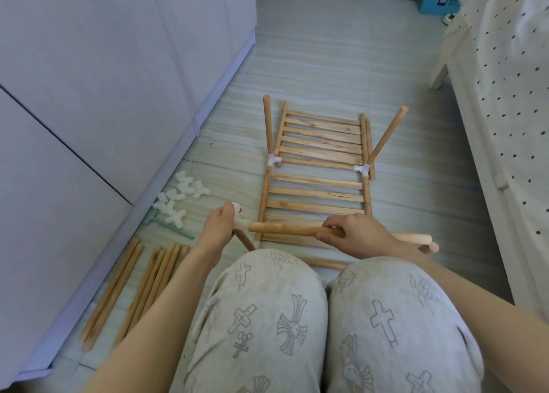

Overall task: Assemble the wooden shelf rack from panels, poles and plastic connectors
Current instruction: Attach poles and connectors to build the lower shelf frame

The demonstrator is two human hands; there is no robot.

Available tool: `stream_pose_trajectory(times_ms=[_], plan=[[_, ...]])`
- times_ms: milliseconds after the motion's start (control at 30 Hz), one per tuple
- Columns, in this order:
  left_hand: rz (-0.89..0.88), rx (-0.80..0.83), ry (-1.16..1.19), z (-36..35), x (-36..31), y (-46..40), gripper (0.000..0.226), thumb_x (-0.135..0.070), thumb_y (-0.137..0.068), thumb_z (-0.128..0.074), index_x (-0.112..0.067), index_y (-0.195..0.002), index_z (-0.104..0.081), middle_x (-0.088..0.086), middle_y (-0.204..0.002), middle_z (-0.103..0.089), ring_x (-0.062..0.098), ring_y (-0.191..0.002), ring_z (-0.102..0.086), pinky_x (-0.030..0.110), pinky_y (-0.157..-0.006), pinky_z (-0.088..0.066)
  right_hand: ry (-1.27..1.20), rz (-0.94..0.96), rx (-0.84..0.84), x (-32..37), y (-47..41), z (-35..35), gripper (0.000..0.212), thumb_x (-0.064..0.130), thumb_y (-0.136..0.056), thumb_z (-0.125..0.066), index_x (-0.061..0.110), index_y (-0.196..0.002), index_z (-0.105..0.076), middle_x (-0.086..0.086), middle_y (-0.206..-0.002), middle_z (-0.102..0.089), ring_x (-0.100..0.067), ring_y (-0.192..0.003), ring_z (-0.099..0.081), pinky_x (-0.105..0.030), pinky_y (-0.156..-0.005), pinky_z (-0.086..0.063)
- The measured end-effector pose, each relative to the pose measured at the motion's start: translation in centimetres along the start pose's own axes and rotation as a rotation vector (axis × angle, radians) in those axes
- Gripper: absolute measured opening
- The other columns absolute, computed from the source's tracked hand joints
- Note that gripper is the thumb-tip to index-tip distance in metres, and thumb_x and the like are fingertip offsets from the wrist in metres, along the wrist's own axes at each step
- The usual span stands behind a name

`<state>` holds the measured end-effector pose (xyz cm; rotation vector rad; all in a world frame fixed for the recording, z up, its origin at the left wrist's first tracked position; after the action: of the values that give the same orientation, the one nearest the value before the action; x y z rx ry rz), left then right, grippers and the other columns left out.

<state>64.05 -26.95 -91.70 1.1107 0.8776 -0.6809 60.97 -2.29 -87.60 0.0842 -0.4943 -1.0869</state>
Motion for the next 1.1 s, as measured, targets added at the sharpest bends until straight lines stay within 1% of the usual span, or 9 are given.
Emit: stream_pose_trajectory(times_ms=[367, 433, 500, 567, 667, 767, 833, 967, 1100], plan=[[0.055, -0.022, 0.079, -1.7, 0.6, -0.4, 0.025, -0.032, -0.091, -0.038, -0.015, -0.079, -0.053, 0.006, -0.081, -0.041, 0.019, -0.077, -0.039, 0.035, -0.072, -0.034, 0.217, 0.124, -0.228, 0.7, 0.0, 1.9, 0.039, 0.061, -0.09, -0.035, 0.032, -0.096, -0.06, 0.009, -0.087, -0.066, -0.016, -0.082, -0.061, -0.03, -0.062, -0.043], [0.071, -0.014, 0.079, -1.8, 1.0, -0.6, 0.026, -0.034, -0.092, -0.037, -0.018, -0.081, -0.054, 0.004, -0.074, -0.051, 0.018, -0.078, -0.044, 0.035, -0.08, -0.039, 0.18, 0.117, -0.215, 0.6, 0.0, 1.1, 0.039, 0.061, -0.09, -0.035, 0.032, -0.095, -0.061, 0.008, -0.083, -0.066, -0.017, -0.081, -0.062, -0.031, -0.063, -0.043], [0.081, 0.01, 0.07, -2.0, 1.4, -0.7, 0.025, -0.034, -0.093, -0.035, -0.023, -0.087, -0.056, -0.002, -0.054, -0.064, 0.016, -0.085, -0.05, 0.037, -0.095, -0.039, 0.137, 0.104, -0.21, 0.6, -0.2, 0.5, 0.039, 0.062, -0.089, -0.036, 0.034, -0.097, -0.063, 0.008, -0.078, -0.066, -0.017, -0.078, -0.062, -0.031, -0.061, -0.043], [0.061, 0.033, 0.047, -2.1, 1.2, -0.7, 0.024, -0.034, -0.093, -0.033, -0.026, -0.09, -0.056, -0.012, -0.047, -0.063, 0.014, -0.091, -0.052, 0.039, -0.102, -0.038, 0.108, 0.092, -0.212, 0.5, -0.7, 0.5, 0.038, 0.063, -0.088, -0.038, 0.036, -0.097, -0.064, 0.009, -0.072, -0.063, -0.016, -0.076, -0.061, -0.029, -0.059, -0.039], [0.023, 0.052, 0.028, -2.0, 1.0, -0.7, 0.025, -0.035, -0.092, -0.034, -0.027, -0.09, -0.057, -0.01, -0.052, -0.066, 0.013, -0.093, -0.053, 0.039, -0.101, -0.039, 0.026, 0.059, -0.131, -0.1, -1.6, 0.2, 0.039, 0.063, -0.086, -0.041, 0.034, -0.09, -0.066, 0.011, -0.066, -0.057, -0.015, -0.072, -0.055, -0.03, -0.06, -0.037], [0.019, 0.073, -0.014, -1.9, 0.5, -0.7, 0.025, -0.035, -0.093, -0.036, -0.025, -0.087, -0.058, 0.0, -0.086, -0.063, 0.018, -0.095, -0.053, 0.036, -0.093, -0.043, -0.071, 0.037, -0.038, -0.6, -2.1, -0.3, 0.039, 0.063, -0.085, -0.045, 0.032, -0.087, -0.067, 0.007, -0.068, -0.06, -0.013, -0.071, -0.054, -0.031, -0.062, -0.043], [0.036, 0.12, -0.016, -2.1, 0.3, -0.5, 0.025, -0.035, -0.094, -0.035, -0.022, -0.084, -0.054, 0.003, -0.097, -0.057, 0.018, -0.093, -0.049, 0.032, -0.085, -0.04, -0.09, 0.031, -0.026, -0.7, -2.3, -0.2, 0.038, 0.062, -0.085, -0.046, 0.031, -0.085, -0.068, 0.005, -0.067, -0.061, -0.012, -0.07, -0.055, -0.029, -0.059, -0.042], [0.094, 0.267, 0.158, -3.0, 0.4, 0.1, 0.033, -0.044, -0.101, -0.026, -0.022, -0.12, -0.041, -0.001, -0.11, -0.064, 0.011, -0.112, -0.051, 0.026, -0.103, -0.032, -0.039, 0.05, -0.074, -0.4, -2.0, 0.0, 0.038, 0.062, -0.086, -0.045, 0.031, -0.085, -0.068, 0.005, -0.069, -0.063, -0.014, -0.073, -0.057, -0.031, -0.062, -0.045], [0.109, 0.264, 0.248, -3.2, 0.4, 0.7, 0.03, -0.036, -0.101, -0.029, -0.017, -0.123, -0.04, -0.002, -0.112, -0.063, 0.012, -0.118, -0.048, 0.027, -0.108, -0.027, 0.077, 0.097, -0.144, 0.4, -1.3, 0.3, 0.038, 0.062, -0.087, -0.042, 0.031, -0.097, -0.062, 0.008, -0.077, -0.066, -0.016, -0.078, -0.061, -0.029, -0.063, -0.043]])
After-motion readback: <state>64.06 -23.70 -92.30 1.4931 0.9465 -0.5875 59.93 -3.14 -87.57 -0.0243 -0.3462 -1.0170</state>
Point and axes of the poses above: each hand's wrist, its own y-axis away from the middle knuckle, its own z-axis out of the back of the hand, x = y × z, the point moved 9 cm from there along -y, towards the middle knuckle
